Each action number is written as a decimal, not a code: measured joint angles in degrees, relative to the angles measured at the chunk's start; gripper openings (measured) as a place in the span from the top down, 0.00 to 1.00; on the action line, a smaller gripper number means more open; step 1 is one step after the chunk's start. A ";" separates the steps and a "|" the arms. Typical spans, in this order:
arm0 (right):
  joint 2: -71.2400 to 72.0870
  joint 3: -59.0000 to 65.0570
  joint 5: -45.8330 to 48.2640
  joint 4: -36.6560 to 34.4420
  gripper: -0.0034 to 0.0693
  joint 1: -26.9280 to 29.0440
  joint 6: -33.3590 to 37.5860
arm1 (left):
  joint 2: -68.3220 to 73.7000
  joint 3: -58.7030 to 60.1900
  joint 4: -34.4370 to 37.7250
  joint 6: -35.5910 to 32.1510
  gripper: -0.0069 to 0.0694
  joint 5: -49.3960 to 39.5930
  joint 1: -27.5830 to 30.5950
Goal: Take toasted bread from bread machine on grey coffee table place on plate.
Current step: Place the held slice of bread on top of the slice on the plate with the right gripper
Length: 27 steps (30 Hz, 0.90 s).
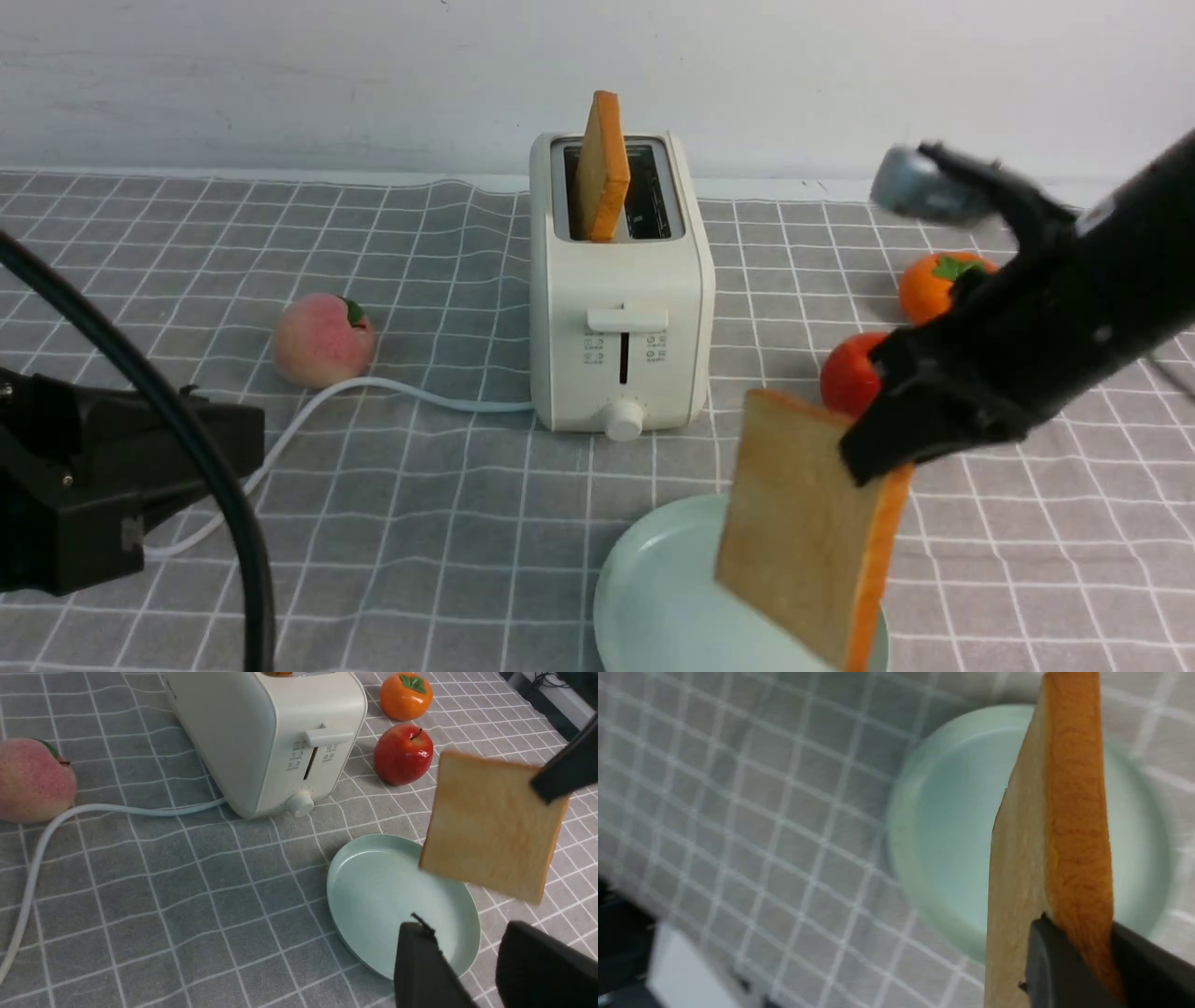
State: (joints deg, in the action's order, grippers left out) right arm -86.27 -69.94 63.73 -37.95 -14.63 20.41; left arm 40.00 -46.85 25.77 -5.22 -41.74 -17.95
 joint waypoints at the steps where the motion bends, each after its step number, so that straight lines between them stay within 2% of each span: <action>1: -0.57 3.63 -2.32 -6.10 0.85 0.00 4.68 | 0.00 0.00 0.05 0.00 0.60 0.00 0.00; 3: -1.25 7.45 -4.86 -13.54 0.85 0.00 10.45 | 0.00 0.00 0.05 0.00 0.60 0.00 0.00; 4: -1.97 11.13 -7.55 -19.17 0.85 0.00 16.81 | 0.00 0.00 0.18 0.00 0.60 0.00 0.00; 6: -2.58 14.25 -9.96 -25.22 0.85 0.00 22.38 | 0.00 0.00 0.46 0.00 0.60 0.00 0.00; 10: -2.97 17.10 -12.79 -28.92 0.81 0.00 26.95 | 0.00 0.00 1.25 0.00 0.60 0.00 0.00; 12: -2.97 17.15 -13.10 -28.76 0.79 0.00 27.12 | 0.00 0.00 1.53 0.00 0.60 0.00 0.00; 17: -2.97 17.15 -16.51 -21.28 0.53 0.00 27.57 | 0.00 0.00 2.16 0.00 0.60 0.96 0.00; 21: -2.40 16.39 -17.09 -14.93 0.34 0.00 27.57 | 0.20 0.00 2.31 0.09 0.59 5.74 0.00; 22: -2.31 16.28 -17.09 -14.93 0.33 0.00 27.57 | 0.30 0.00 2.31 0.17 0.59 6.04 0.00; 24: -1.13 13.47 -16.49 -10.08 0.26 0.30 26.80 | 1.77 0.00 2.54 1.65 0.59 9.52 0.00; 26: -0.35 12.09 -15.83 -8.27 0.26 0.79 25.80 | 2.85 0.00 2.53 2.50 0.58 10.76 0.00; 27: 1.04 9.24 -14.59 -5.96 0.25 1.86 22.87 | 4.54 0.00 2.53 3.81 0.57 12.04 0.00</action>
State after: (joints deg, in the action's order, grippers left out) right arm -85.23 -60.71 49.14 -43.91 -12.77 43.28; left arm 44.54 -46.85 28.31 -1.41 -29.70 -17.95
